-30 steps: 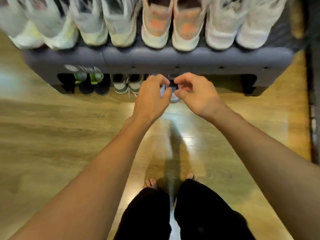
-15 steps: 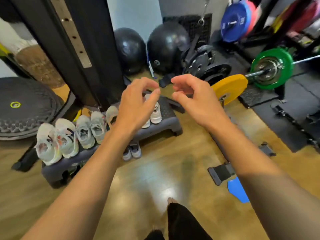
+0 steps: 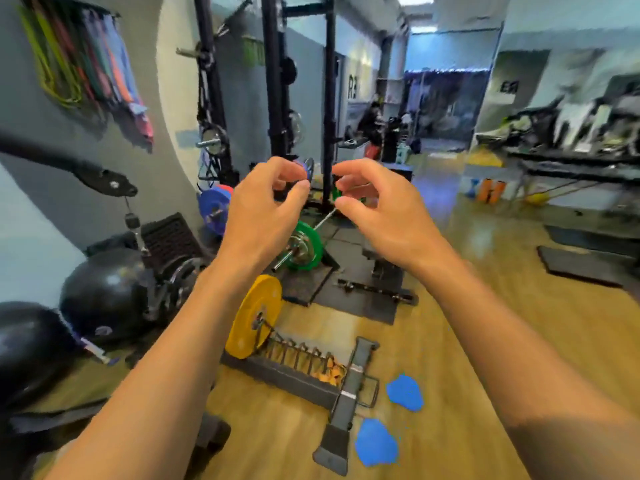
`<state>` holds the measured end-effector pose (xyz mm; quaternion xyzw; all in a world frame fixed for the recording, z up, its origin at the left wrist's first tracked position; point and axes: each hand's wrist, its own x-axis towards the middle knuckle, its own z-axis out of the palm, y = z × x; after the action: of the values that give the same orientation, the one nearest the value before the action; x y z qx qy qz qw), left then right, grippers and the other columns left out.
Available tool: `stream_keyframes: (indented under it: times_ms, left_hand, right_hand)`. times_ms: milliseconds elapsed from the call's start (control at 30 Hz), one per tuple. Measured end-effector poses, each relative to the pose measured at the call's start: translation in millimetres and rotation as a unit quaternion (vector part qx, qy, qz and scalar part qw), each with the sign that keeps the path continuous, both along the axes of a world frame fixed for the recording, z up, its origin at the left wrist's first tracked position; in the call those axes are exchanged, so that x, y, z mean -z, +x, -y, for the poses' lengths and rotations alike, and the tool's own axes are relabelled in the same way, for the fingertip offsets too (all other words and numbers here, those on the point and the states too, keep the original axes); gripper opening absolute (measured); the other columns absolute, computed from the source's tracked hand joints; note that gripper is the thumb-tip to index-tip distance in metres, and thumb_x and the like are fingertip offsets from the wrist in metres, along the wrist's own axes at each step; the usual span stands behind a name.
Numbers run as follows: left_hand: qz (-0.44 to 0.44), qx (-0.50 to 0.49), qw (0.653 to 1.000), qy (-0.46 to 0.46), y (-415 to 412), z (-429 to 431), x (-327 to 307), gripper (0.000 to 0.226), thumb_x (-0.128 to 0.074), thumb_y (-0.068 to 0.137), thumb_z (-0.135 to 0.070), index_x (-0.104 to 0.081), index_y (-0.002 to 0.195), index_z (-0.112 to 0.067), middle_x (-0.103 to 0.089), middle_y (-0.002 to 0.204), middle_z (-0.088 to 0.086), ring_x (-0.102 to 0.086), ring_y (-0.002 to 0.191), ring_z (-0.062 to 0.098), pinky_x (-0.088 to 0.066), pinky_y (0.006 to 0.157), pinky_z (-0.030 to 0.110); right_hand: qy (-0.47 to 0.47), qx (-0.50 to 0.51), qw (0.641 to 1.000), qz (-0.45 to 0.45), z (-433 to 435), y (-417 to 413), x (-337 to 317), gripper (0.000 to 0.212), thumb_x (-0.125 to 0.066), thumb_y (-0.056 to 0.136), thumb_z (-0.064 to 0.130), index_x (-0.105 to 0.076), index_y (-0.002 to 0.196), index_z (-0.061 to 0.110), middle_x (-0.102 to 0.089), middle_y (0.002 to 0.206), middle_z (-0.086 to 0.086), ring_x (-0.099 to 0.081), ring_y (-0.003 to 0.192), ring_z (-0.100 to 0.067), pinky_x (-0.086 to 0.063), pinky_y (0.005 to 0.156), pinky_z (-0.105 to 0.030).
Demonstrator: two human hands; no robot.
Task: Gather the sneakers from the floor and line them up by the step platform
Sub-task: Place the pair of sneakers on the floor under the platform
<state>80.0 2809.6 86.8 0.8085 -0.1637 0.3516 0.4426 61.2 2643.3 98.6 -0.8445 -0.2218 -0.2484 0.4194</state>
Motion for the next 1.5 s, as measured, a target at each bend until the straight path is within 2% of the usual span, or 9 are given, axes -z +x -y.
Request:
stream_keyframes:
  times_ms: [300, 467, 567, 767, 867, 1067, 1200, 1367, 1500]
  left_hand:
    - [0.043, 0.179, 0.983, -0.021, -11.7, 228.7, -36.1, 0.01, -0.058, 0.093, -0.021, -0.066, 0.099, -0.02, -0.065, 0.095, -0.014, -0.057, 0.089, -0.006, -0.041, 0.066, 0.005]
    - [0.028, 0.264, 0.964, -0.034, -27.0, 358.8, -38.1, 0.011, -0.057, 0.094, -0.021, -0.065, 0.101, -0.022, -0.065, 0.097, -0.015, -0.059, 0.091, -0.005, -0.049, 0.072, 0.016]
    - [0.028, 0.308, 0.95, -0.038, -32.4, 429.6, -33.8, 0.01, -0.057, 0.094, -0.022, -0.064, 0.099, -0.024, -0.064, 0.095, -0.016, -0.058, 0.088, -0.005, -0.045, 0.068, 0.008]
    - [0.005, 0.403, 0.915, -0.027, -28.6, 569.8, -20.8, 0.009, -0.058, 0.093, -0.023, -0.065, 0.097, -0.026, -0.065, 0.094, -0.015, -0.059, 0.091, -0.001, -0.049, 0.075, 0.019]
    - [0.012, 0.444, 0.896, -0.029, -20.1, 637.5, -23.8, 0.009, -0.058, 0.092, -0.024, -0.065, 0.098, -0.026, -0.064, 0.093, -0.016, -0.058, 0.089, -0.003, -0.045, 0.071, 0.012]
    - [0.027, 0.541, 0.84, -0.033, -0.9, 767.9, -44.8, 0.01, -0.057, 0.093, -0.028, -0.064, 0.099, -0.027, -0.063, 0.092, -0.021, -0.058, 0.088, -0.005, -0.042, 0.07, 0.006]
    - [0.02, 0.61, 0.792, -0.034, -6.3, 859.6, -49.7, 0.011, -0.056, 0.093, -0.027, -0.064, 0.101, -0.024, -0.063, 0.091, -0.019, -0.059, 0.087, -0.003, -0.046, 0.074, 0.019]
    - [0.005, 0.681, 0.732, -0.021, -31.4, 976.7, -41.6, 0.01, -0.055, 0.094, -0.026, -0.064, 0.099, -0.026, -0.063, 0.093, -0.019, -0.058, 0.087, -0.007, -0.045, 0.069, 0.01]
    - [0.004, 0.716, 0.698, -0.033, -49.7, 1072.4, -30.7, 0.009, -0.057, 0.094, -0.025, -0.064, 0.098, -0.03, -0.064, 0.095, -0.018, -0.057, 0.09, -0.007, -0.041, 0.068, 0.001]
  right_hand:
    - [0.058, 0.164, 0.983, 0.054, 234.9, -66.8, -28.7, 0.032, -0.061, 0.09, 0.016, -0.06, 0.12, 0.026, -0.064, 0.106, 0.011, -0.06, 0.097, 0.0, -0.047, 0.084, -0.015]
    - [0.054, 0.241, 0.966, 0.07, 354.1, -116.8, -29.8, 0.032, -0.061, 0.09, 0.014, -0.059, 0.12, 0.026, -0.064, 0.105, 0.012, -0.06, 0.094, 0.004, -0.043, 0.071, -0.005]
    - [0.066, 0.288, 0.953, 0.066, 418.3, -140.1, -27.1, 0.031, -0.061, 0.091, 0.015, -0.059, 0.119, 0.028, -0.064, 0.103, 0.014, -0.059, 0.092, 0.005, -0.045, 0.072, -0.007]
    - [0.081, 0.375, 0.921, 0.066, 535.2, -163.6, -16.0, 0.031, -0.06, 0.093, 0.02, -0.057, 0.121, 0.033, -0.062, 0.108, 0.015, -0.058, 0.097, 0.006, -0.046, 0.075, -0.007]
    - [0.072, 0.424, 0.9, 0.071, 586.1, -169.0, -14.1, 0.03, -0.06, 0.093, 0.019, -0.059, 0.12, 0.031, -0.062, 0.106, 0.015, -0.059, 0.097, 0.003, -0.048, 0.075, -0.011]
    - [0.055, 0.53, 0.843, 0.079, 678.7, -169.3, -29.1, 0.028, -0.06, 0.092, 0.017, -0.058, 0.117, 0.03, -0.062, 0.104, 0.013, -0.059, 0.092, 0.003, -0.047, 0.074, -0.013]
    - [0.054, 0.584, 0.806, 0.076, 737.3, -172.9, -30.1, 0.029, -0.06, 0.092, 0.017, -0.059, 0.118, 0.028, -0.062, 0.103, 0.012, -0.06, 0.089, 0.001, -0.046, 0.072, -0.012]
    - [0.039, 0.655, 0.749, 0.085, 819.8, -200.4, -26.2, 0.029, -0.059, 0.092, 0.019, -0.059, 0.118, 0.031, -0.062, 0.102, 0.014, -0.059, 0.091, 0.004, -0.044, 0.07, -0.007]
    - [0.043, 0.672, 0.731, 0.109, 903.6, -225.4, -22.1, 0.03, -0.06, 0.092, 0.017, -0.059, 0.119, 0.03, -0.063, 0.104, 0.014, -0.059, 0.095, 0.002, -0.043, 0.068, -0.008]
